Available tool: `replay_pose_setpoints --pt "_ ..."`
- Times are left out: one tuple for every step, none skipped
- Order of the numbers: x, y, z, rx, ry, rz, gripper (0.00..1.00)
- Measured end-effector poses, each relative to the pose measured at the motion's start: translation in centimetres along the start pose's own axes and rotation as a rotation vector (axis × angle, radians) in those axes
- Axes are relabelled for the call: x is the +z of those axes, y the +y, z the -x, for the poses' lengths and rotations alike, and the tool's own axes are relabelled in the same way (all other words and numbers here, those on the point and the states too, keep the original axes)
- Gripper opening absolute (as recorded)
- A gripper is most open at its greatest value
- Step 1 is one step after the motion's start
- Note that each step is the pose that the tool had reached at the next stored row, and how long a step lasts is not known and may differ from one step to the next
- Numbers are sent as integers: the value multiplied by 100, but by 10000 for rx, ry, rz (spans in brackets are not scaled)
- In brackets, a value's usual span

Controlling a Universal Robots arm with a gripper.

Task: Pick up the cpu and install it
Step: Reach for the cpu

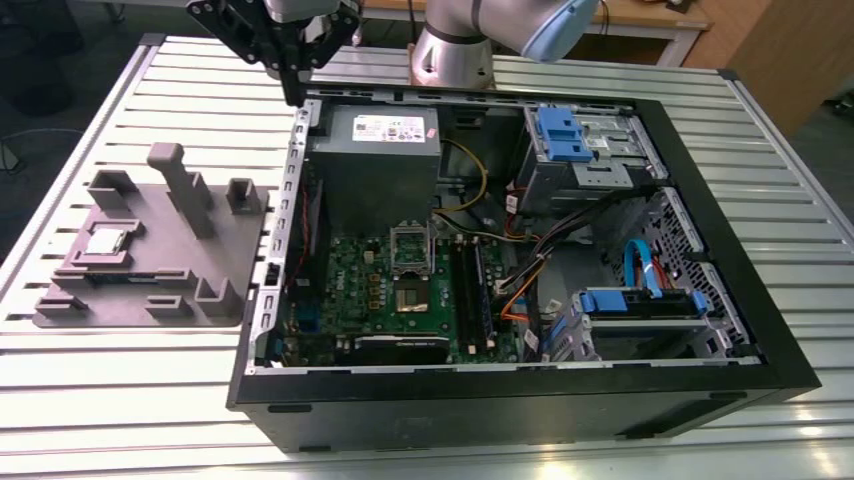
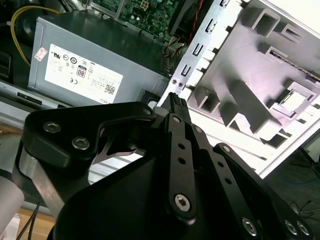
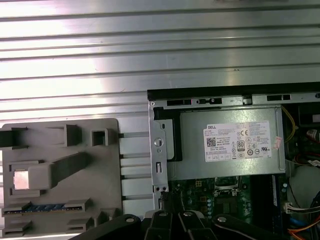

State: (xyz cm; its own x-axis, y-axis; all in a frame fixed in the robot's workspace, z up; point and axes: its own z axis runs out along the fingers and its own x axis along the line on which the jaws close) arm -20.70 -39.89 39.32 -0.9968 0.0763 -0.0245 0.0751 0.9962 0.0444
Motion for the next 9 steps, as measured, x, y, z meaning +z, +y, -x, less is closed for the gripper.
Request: replay_pose_setpoints --pt "0 0 -5 0 0 0 10" --pt "0 -1 -9 0 0 0 10" --pt "0 -1 -12 -1 0 0 10" --pt "-1 -2 -24 0 0 0 10" --pt "-1 -2 -33 0 0 0 10" --pt "-1 -3 -36 0 0 0 10" --pt "-1 -3 -40 0 0 0 10" --pt "-2 -3 -43 0 0 -1 10" --pt "-1 -3 -46 0 0 0 10"
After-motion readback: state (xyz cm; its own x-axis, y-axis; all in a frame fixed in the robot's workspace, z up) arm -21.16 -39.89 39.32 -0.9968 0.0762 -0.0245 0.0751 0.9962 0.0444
